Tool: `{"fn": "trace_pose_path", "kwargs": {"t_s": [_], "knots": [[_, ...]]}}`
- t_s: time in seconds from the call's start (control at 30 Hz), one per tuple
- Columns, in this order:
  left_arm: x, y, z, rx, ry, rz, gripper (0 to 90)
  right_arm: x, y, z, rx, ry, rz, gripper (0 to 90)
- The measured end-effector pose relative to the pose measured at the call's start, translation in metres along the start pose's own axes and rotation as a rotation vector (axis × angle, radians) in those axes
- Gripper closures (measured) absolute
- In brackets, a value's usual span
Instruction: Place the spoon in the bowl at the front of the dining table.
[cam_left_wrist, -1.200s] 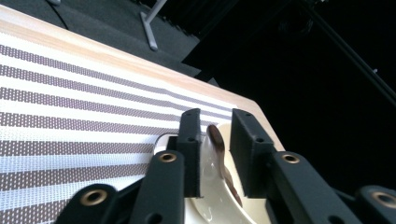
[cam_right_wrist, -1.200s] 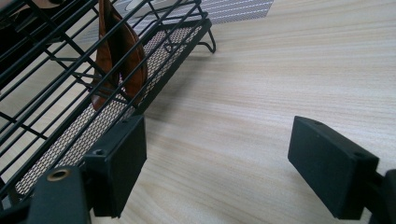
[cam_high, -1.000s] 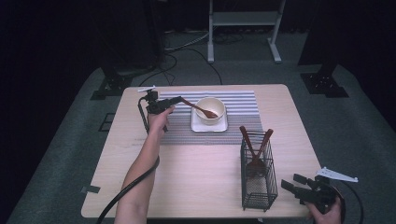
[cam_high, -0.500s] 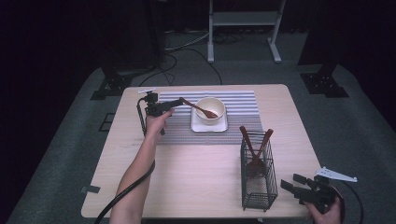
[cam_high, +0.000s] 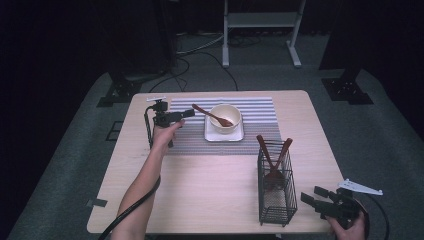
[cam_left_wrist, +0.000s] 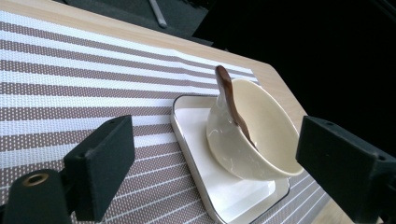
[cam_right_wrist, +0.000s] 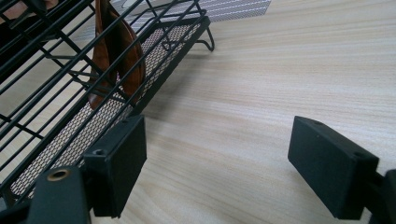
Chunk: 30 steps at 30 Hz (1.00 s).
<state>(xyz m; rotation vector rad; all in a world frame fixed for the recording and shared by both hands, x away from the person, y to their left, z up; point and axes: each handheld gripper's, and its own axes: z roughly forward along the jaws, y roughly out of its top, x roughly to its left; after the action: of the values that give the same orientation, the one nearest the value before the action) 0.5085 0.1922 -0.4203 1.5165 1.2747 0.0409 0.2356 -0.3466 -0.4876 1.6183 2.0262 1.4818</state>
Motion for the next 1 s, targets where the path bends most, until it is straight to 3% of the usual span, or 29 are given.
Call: {"fn": "trace_pose_path", "kwargs": {"t_s": [0.23, 1.0], "knots": [[-0.006, -0.001, -0.007, 0.012, -0.013, 0.024, 7.8, 0.001, 0.000, -0.001, 0.000, -0.004, -0.002, 18.3], [-0.008, -0.009, -0.035, 0.024, 0.011, 0.073, 7.7, 0.001, 0.000, -0.002, -0.008, -0.014, 0.007, 18.3]]}}
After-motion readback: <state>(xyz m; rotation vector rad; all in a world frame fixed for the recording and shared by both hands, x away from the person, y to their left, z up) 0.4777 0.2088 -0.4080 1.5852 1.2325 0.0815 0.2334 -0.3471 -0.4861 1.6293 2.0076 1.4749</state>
